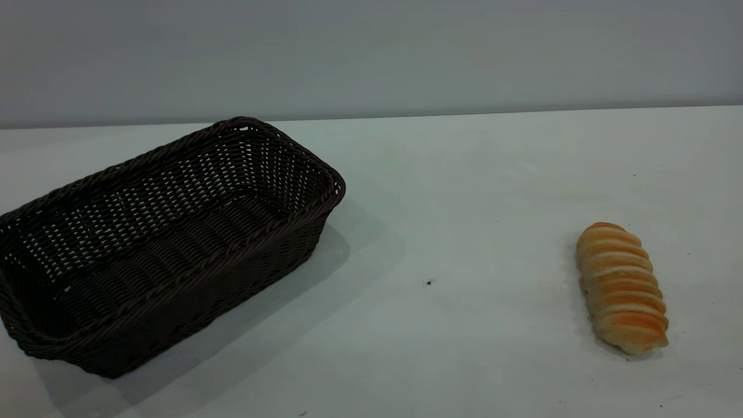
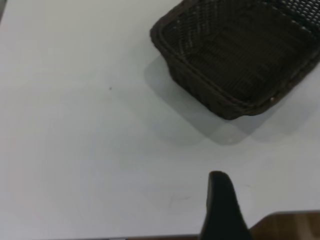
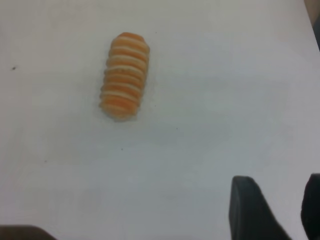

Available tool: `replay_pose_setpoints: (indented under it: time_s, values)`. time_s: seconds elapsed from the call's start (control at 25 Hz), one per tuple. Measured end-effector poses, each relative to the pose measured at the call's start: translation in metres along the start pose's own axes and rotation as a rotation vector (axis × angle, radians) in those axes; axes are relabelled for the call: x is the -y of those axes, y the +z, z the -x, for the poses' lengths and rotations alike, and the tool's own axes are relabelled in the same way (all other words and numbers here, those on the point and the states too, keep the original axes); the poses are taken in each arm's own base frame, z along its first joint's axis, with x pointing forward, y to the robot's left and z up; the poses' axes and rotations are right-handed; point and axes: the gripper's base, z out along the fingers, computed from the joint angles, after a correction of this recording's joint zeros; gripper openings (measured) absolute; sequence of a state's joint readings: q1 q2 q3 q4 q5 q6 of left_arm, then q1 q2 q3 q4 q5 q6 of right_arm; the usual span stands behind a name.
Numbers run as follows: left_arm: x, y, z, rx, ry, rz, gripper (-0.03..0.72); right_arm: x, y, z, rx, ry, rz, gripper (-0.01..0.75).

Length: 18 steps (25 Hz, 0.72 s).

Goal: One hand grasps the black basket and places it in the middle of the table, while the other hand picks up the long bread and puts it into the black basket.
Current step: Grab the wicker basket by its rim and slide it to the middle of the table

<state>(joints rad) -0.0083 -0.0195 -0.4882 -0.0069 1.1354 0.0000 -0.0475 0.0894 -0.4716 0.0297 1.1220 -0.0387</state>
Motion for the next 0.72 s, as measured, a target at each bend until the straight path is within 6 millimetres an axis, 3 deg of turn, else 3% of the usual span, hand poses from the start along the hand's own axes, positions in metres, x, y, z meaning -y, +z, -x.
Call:
replay_pose_setpoints:
  time_s: [0.36,0.72]
  values:
    - [-0.0015,0.0001,0.0001,0.000,0.054,-0.067,0.540,-0.0010,0.0000,0.0000,0.000,-0.001,0.018,0.239]
    - [-0.0041,0.0003,0.0003,0.001,0.048,-0.062,0.536,-0.0075,-0.0012,-0.0001,0.002,-0.050,0.181,0.239]
